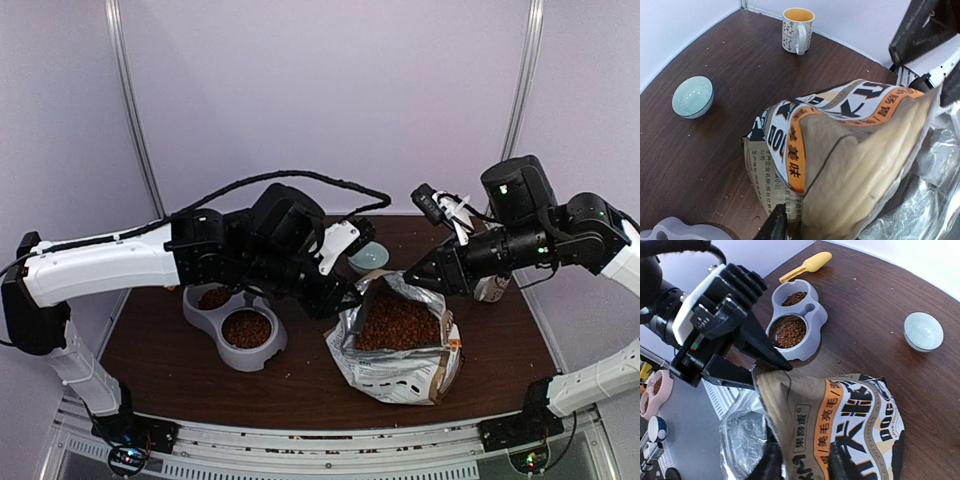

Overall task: Serve the pet food
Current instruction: Close the seal on the pet food bag with both arms.

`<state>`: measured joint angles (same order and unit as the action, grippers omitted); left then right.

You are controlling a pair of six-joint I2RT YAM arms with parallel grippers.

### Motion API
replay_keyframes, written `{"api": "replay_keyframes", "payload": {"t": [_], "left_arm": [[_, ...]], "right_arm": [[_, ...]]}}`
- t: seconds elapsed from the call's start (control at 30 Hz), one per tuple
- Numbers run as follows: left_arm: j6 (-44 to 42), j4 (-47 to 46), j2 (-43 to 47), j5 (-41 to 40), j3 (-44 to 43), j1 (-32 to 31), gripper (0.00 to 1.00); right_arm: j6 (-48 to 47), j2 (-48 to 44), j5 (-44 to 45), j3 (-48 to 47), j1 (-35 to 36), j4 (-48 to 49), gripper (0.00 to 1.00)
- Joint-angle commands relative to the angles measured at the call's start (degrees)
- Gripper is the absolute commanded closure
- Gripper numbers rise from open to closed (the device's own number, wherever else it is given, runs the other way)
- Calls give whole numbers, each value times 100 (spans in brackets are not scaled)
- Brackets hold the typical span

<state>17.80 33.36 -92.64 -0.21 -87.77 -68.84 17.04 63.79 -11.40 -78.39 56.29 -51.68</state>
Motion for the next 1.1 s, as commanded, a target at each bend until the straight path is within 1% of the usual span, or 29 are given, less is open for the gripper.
{"api": "replay_keyframes", "payload": {"t": [0.0, 0.07, 0.2, 0.3, 0.4, 0.5, 0.53, 0.6, 0.7, 0.8, 0.97, 1.07], "left_arm": [[229, 387, 16, -391, -172, -32, 80], [336, 453, 27, -420, -251, -54, 87], [529, 698, 33, -619, -513, -91, 96], [688, 738, 68, -649, -570, -112, 100], [733, 733, 83, -662, -592, -138, 100], [758, 748, 88, -650, -597, -155, 99], [764, 757, 84, -633, -593, -160, 95], [777, 798, 96, -635, -570, -186, 83], [827, 822, 105, -639, -487, -204, 70], [922, 822, 150, -621, -362, -222, 65], [1141, 818, 187, -578, -250, -251, 61], [1201, 677, 208, -425, -227, -293, 54]], "right_arm": [[246, -195, 819, -206, 140, -416, 57], [404, -192, 1172, -284, 317, -723, 45], [919, -128, 2081, -526, 851, -1331, 32], [1355, -32, 2589, -682, 1237, -1666, 28], [1764, 186, 3027, -855, 1652, -2011, 27], [2016, 407, 3275, -1040, 2036, -2177, 25], [2076, 479, 3330, -1060, 2125, -2199, 24], [2200, 631, 3437, -1029, 2236, -2229, 23], [2343, 877, 3564, -1004, 2313, -2364, 24], [2462, 1040, 3730, -1146, 2454, -2499, 24], [2519, 919, 3849, -1226, 2483, -2478, 23], [2486, 821, 3855, -1376, 2502, -2418, 22]]}}
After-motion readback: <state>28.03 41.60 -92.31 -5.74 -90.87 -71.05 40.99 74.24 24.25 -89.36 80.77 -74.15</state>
